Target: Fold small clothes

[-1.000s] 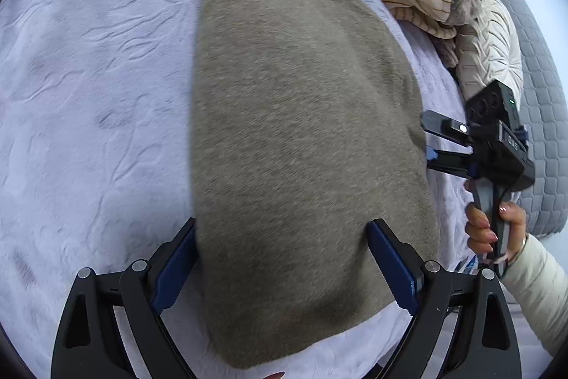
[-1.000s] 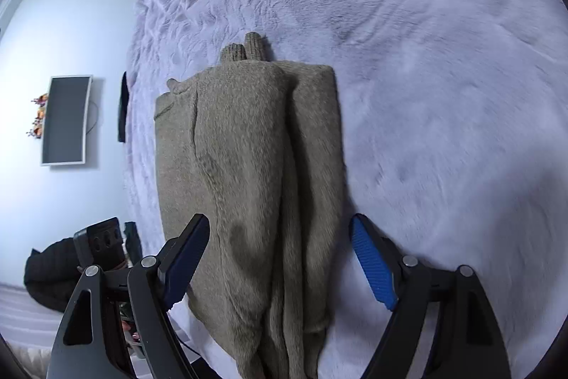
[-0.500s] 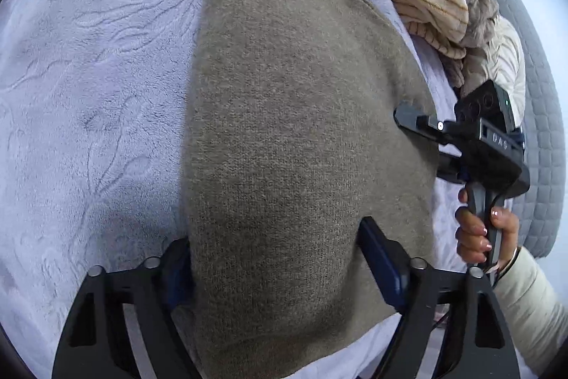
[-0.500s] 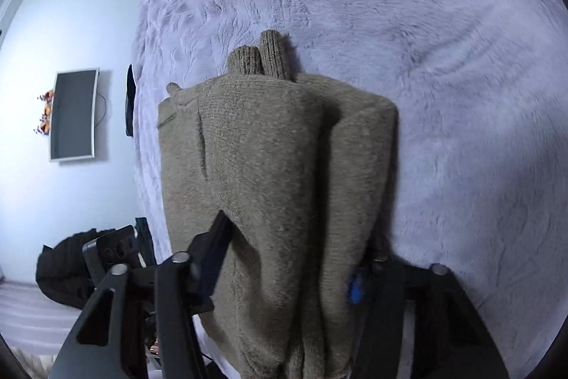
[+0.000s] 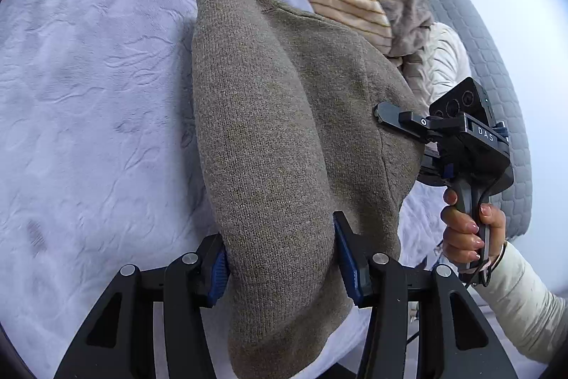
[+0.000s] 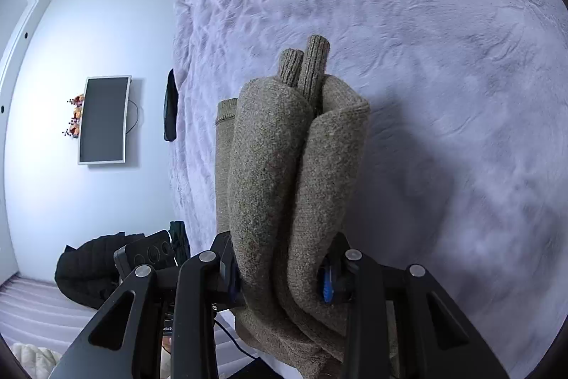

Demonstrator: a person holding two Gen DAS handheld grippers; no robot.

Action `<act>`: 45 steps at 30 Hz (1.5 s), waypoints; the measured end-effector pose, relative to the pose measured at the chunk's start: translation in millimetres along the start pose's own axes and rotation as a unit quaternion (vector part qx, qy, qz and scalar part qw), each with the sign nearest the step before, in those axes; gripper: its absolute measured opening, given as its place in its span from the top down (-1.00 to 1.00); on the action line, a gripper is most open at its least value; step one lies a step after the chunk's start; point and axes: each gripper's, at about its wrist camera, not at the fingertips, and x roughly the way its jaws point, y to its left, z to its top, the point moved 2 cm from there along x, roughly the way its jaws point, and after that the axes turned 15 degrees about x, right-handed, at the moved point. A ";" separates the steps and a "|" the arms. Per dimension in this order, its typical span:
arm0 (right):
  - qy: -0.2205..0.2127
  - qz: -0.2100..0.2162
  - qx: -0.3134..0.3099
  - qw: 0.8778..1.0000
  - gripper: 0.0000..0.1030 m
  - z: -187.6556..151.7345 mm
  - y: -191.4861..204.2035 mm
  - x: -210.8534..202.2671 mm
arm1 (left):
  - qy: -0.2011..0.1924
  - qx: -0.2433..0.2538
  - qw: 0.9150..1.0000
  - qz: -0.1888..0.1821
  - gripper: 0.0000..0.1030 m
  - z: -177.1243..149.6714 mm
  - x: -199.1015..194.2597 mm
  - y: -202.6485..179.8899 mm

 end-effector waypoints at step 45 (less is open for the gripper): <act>0.050 -0.085 0.000 0.995 0.19 -118.3 8.0 117.2 | 0.031 -0.041 0.993 0.109 -0.03 -139.1 -80.9 61.3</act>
